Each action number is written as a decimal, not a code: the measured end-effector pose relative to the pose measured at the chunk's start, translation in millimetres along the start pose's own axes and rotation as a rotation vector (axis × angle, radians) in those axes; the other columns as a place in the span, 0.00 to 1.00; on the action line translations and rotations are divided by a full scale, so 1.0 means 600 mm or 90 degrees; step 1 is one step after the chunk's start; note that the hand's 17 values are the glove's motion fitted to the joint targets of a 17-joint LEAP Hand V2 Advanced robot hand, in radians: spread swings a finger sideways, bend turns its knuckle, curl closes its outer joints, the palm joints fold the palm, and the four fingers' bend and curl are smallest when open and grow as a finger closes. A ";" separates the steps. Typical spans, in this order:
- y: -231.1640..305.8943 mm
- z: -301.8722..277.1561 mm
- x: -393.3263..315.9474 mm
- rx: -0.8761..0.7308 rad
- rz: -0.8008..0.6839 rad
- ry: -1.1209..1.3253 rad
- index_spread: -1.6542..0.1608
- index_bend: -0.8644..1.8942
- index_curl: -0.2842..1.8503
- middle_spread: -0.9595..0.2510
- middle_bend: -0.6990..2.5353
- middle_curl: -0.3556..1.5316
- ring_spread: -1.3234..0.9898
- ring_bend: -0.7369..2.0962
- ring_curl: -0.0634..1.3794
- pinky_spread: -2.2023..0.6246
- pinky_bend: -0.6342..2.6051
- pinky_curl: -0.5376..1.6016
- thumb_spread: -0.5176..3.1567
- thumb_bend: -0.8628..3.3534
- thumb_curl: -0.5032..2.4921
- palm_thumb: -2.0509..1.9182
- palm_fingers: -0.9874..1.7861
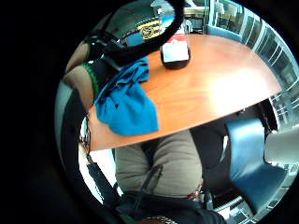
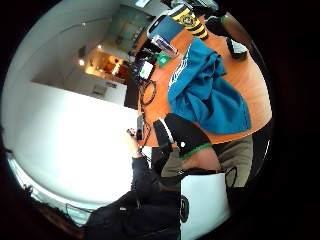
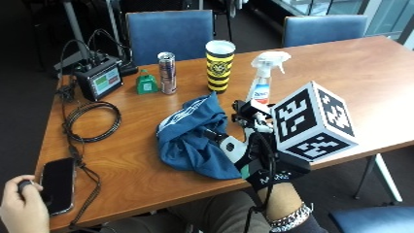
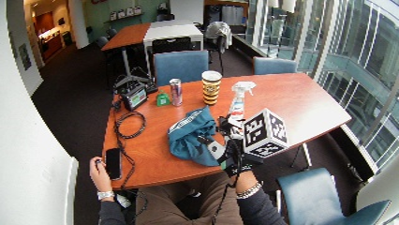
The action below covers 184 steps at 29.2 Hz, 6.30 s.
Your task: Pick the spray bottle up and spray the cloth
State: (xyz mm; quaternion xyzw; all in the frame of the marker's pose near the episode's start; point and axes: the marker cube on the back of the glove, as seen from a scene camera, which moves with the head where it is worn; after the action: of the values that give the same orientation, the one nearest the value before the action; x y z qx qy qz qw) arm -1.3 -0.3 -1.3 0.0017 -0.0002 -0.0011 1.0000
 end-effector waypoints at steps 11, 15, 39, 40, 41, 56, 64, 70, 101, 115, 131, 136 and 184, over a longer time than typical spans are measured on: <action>0.002 0.004 0.001 -0.006 -0.001 0.002 0.74 0.38 0.23 0.78 0.27 0.28 0.57 0.39 0.20 0.84 0.34 0.36 0.37 0.25 0.22 0.64 0.60; -0.001 0.009 0.000 -0.003 0.003 0.005 0.73 0.38 0.24 0.78 0.27 0.29 0.57 0.38 0.21 0.84 0.33 0.37 0.39 0.25 0.23 0.64 0.60; -0.111 0.020 0.071 0.103 0.104 -0.013 0.73 0.37 0.27 0.78 0.28 0.33 0.58 0.38 0.24 0.86 0.31 0.39 0.43 0.21 0.25 0.66 0.59; -0.118 0.022 0.078 0.111 0.115 -0.019 0.73 0.37 0.27 0.78 0.28 0.33 0.58 0.38 0.24 0.86 0.31 0.39 0.43 0.21 0.25 0.66 0.59; -0.126 0.024 0.084 0.118 0.127 -0.027 0.73 0.37 0.27 0.77 0.28 0.33 0.58 0.38 0.25 0.86 0.31 0.39 0.43 0.21 0.25 0.66 0.60; -0.179 0.046 0.135 0.206 0.217 -0.087 0.76 0.35 0.26 0.74 0.27 0.35 0.55 0.41 0.28 0.83 0.31 0.40 0.43 0.20 0.27 0.68 0.64; -0.209 0.063 0.152 0.215 0.238 -0.184 0.76 0.36 0.26 0.73 0.28 0.36 0.54 0.41 0.29 0.83 0.31 0.41 0.43 0.21 0.28 0.71 0.64; -0.220 0.064 0.170 0.279 0.238 -0.186 0.74 0.35 0.26 0.68 0.33 0.40 0.53 0.42 0.29 0.81 0.27 0.39 0.42 0.20 0.29 0.72 0.73; -0.252 0.041 0.163 0.470 0.129 -0.241 0.77 0.45 0.37 0.62 0.38 0.47 0.48 0.51 0.38 0.67 0.34 0.44 0.28 0.20 0.38 0.77 0.87; -0.259 -0.023 0.109 0.409 -0.138 -0.021 0.77 0.46 0.39 0.62 0.39 0.47 0.48 0.52 0.38 0.67 0.35 0.45 0.26 0.20 0.40 0.76 0.86; -0.247 -0.019 0.036 0.345 -0.511 0.395 0.77 0.45 0.40 0.62 0.39 0.48 0.48 0.52 0.38 0.67 0.35 0.45 0.26 0.20 0.42 0.76 0.86; -0.230 0.005 0.021 0.332 -0.604 0.474 0.77 0.45 0.41 0.62 0.40 0.48 0.48 0.52 0.38 0.67 0.35 0.45 0.26 0.20 0.42 0.76 0.85; -0.194 0.041 -0.142 0.254 -0.484 0.114 0.77 0.45 0.42 0.62 0.40 0.48 0.48 0.52 0.38 0.67 0.34 0.45 0.26 0.20 0.44 0.75 0.86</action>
State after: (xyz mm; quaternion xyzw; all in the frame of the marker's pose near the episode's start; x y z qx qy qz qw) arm -86.9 -116.8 22.7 0.1948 0.0872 -0.3686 0.9048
